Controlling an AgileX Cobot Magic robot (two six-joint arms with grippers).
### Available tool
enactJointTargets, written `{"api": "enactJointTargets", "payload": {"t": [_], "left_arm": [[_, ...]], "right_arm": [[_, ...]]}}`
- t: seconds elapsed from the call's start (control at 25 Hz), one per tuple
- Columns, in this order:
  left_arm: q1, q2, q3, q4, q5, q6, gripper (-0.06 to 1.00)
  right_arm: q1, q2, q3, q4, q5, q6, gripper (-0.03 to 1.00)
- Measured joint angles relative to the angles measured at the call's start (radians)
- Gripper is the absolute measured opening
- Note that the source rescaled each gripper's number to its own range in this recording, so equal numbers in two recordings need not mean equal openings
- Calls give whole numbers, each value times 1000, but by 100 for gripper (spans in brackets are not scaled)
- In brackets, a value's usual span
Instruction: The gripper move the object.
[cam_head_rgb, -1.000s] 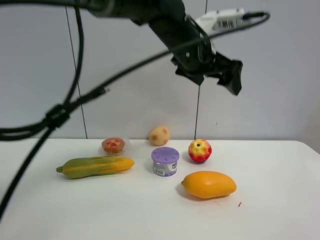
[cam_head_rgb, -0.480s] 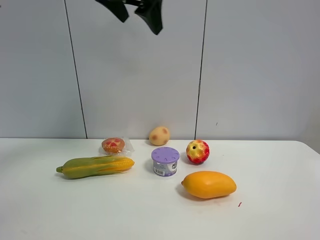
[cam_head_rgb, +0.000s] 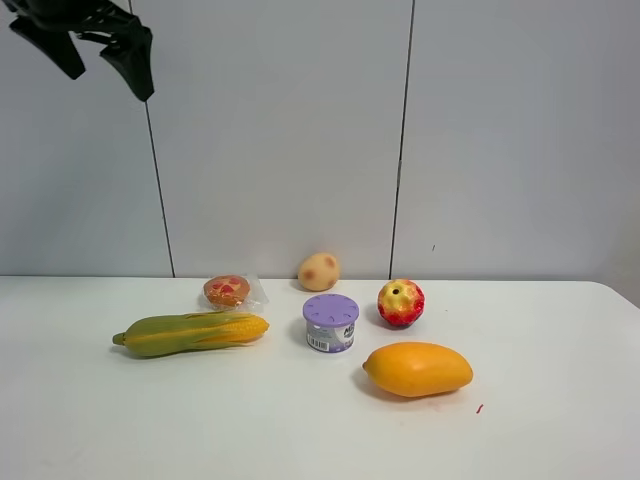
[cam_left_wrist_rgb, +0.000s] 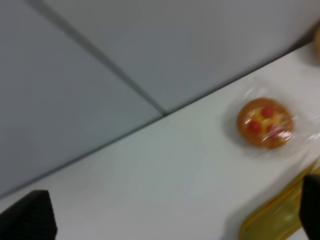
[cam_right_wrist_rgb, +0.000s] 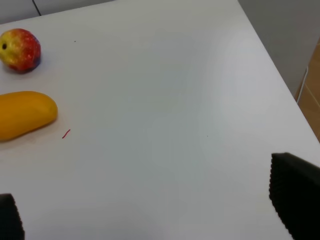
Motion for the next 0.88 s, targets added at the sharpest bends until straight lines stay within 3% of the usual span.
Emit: {"api": "enactJointTargets", "payload": {"t": [0.28,0.64,0.88], "left_arm": [[133,-82,158,-10,-29,0,98],[189,-440,765,-28,-372,0,98],[189,-767,1087,-28,-460,-21,98]], "right_arm": [[0,0,0,0,0,0,100],[0,0,0,0,0,0,100],[0,0,0,0,0,0,100]]}}
